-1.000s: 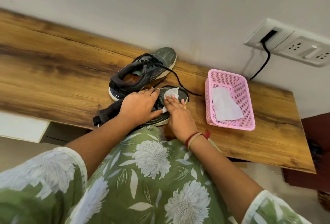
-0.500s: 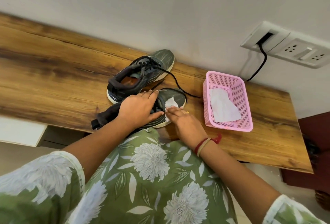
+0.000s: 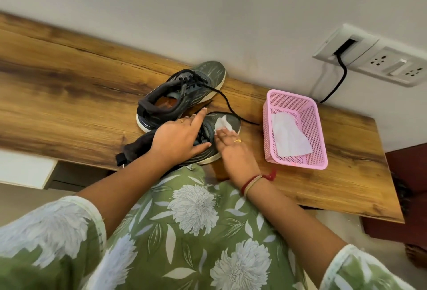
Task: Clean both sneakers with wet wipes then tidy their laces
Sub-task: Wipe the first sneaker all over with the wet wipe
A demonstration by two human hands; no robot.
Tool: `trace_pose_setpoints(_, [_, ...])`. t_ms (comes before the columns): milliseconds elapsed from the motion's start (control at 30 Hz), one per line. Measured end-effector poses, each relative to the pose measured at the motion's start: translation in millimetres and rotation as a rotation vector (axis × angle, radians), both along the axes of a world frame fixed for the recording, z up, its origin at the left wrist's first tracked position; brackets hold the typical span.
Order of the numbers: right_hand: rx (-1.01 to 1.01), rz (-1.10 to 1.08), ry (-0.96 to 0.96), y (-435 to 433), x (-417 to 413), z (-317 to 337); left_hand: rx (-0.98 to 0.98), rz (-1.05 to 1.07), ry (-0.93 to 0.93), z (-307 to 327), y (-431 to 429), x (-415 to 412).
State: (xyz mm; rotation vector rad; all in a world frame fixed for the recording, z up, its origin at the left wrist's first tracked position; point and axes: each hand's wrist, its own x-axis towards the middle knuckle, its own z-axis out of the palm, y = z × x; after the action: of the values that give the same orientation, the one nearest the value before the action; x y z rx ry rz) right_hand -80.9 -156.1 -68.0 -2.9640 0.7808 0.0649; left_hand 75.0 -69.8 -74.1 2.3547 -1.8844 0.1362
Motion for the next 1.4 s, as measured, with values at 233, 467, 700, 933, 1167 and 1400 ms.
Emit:
trace_pose_setpoints(233, [0.001,-0.046,-0.041,1,-2,-3,-0.016,0.003,-0.008,1,0,-1])
trace_pose_setpoints(467, [0.026,-0.078,-0.019,-2,-3,-5,-0.05,-0.008,-0.006,-3,-1,0])
trace_pose_setpoints(700, [0.39,-0.506,-0.428,-5,-9,11,-0.069,-0.008,-0.019,-3,-1,0])
trace_pose_setpoints(933, [1.595,-1.181,-1.588,-22,-19,28,-0.062,-0.007,-0.016,-4,-2,1])
trace_pose_setpoints(1167, [0.381,-0.602,-0.447,8,6,4,-0.083,-0.004,-0.021,-2,-2,1])
trace_pose_setpoints(1400, [0.079,-0.37,-0.035,7,6,-1,-0.091,-0.003,-0.036,-1,-2,0])
